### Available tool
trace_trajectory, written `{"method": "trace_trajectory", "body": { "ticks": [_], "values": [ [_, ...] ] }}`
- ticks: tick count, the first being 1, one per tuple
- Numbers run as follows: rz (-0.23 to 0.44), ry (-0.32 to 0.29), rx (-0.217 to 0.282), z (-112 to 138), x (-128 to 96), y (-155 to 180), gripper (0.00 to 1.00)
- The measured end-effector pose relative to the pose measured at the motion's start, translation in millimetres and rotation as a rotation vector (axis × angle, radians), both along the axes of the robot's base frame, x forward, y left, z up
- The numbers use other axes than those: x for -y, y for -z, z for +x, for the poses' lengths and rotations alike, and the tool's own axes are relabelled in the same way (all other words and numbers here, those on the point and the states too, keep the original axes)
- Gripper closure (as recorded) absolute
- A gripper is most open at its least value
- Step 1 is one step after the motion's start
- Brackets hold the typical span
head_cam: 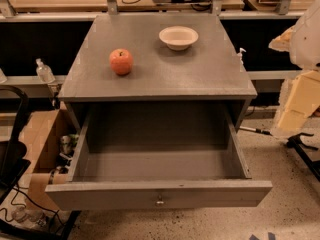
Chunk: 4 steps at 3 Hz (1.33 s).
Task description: Close top drawer
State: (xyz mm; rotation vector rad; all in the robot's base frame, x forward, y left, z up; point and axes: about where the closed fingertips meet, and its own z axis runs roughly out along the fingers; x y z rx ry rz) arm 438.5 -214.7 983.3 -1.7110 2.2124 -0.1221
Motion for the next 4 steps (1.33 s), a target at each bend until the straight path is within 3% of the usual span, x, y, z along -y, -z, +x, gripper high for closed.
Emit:
{"method": "trace_trajectory", "body": {
  "ticks": [1, 2, 3, 4],
  "values": [
    [0.0, 0.0, 0.0, 0.0, 0.0, 0.0, 0.0],
    [0.08, 0.038, -0.037, -16.7, 6.6, 38.8, 0.03],
    [0.149, 0.082, -0.089, -37.2, 15.5, 87.5, 0.25],
    [0.251, 0.1, -0.128, -64.1, 10.2, 141.9, 0.5]
  ]
}}
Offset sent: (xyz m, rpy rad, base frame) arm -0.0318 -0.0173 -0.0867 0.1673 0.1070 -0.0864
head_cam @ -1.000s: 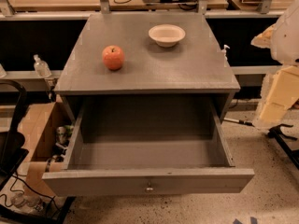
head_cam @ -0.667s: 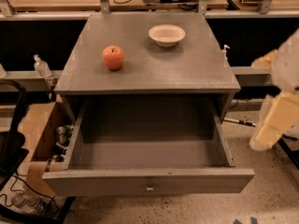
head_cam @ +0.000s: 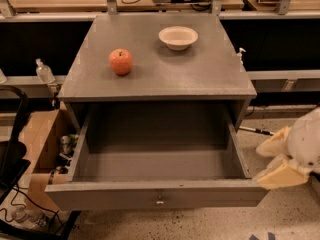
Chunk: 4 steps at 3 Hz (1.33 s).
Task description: Close top drawer
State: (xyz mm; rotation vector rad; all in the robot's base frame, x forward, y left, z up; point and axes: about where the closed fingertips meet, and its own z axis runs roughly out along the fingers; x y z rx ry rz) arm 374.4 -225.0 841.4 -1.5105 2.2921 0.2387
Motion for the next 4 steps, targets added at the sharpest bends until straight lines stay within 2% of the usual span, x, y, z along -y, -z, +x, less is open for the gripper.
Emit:
{"method": "trace_trajectory", "body": {
  "ticks": [1, 2, 3, 4],
  "values": [
    [0.102, 0.002, -0.054, -24.7, -18.7, 54.8, 0.73],
    [0.105, 0.003, -0.064, -29.2, -20.5, 59.4, 0.96],
    [0.104, 0.002, -0.062, -29.0, -20.7, 58.6, 1.0],
    [0.168, -0.016, -0.136, -41.5, -34.9, 110.1, 1.0]
  ]
}}
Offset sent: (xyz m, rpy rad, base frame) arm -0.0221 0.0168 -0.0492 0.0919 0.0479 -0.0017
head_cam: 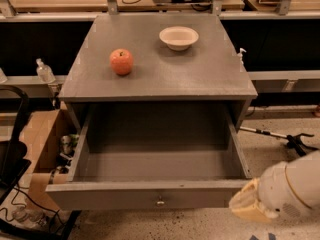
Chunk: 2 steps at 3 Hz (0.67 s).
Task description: Close top drawer
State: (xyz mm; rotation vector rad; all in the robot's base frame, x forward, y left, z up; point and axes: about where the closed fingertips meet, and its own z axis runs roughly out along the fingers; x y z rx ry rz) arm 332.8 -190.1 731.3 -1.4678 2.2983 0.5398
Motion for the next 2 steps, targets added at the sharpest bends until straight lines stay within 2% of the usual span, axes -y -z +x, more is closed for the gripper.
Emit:
{"method": "trace_trajectory", "body": {
  "ticks": [1, 2],
  "values": [
    [0.055, -0.003, -0.023, -5.5, -4.4, 39.4, 1.0],
    [0.113, -0.025, 0.029, 14.3, -10.0, 64.9, 1.0]
  ]
}}
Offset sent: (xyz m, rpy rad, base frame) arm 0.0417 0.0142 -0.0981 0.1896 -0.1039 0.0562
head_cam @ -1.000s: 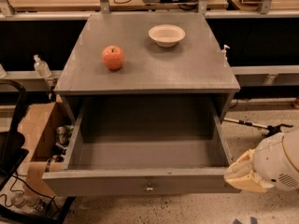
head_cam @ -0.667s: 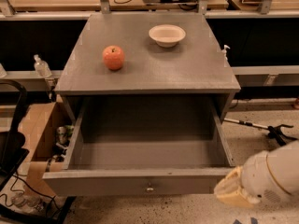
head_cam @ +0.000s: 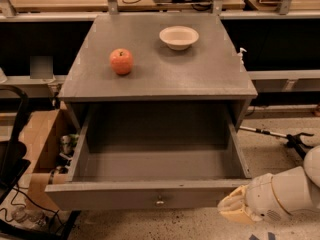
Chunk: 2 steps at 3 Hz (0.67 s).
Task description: Close top drawer
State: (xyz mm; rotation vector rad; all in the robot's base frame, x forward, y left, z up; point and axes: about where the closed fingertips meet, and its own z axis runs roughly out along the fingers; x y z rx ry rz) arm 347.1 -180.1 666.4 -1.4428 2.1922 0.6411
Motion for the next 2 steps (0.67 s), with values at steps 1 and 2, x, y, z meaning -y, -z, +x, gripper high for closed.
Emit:
{"method": "trace_trajectory", "body": {
  "ticks": [1, 2],
  "values": [
    [0.021, -0.028, 0.089, 36.4, -4.8, 15.1, 1.0],
    [0.023, -0.031, 0.105, 43.5, -5.1, 17.9, 1.0]
  ]
}}
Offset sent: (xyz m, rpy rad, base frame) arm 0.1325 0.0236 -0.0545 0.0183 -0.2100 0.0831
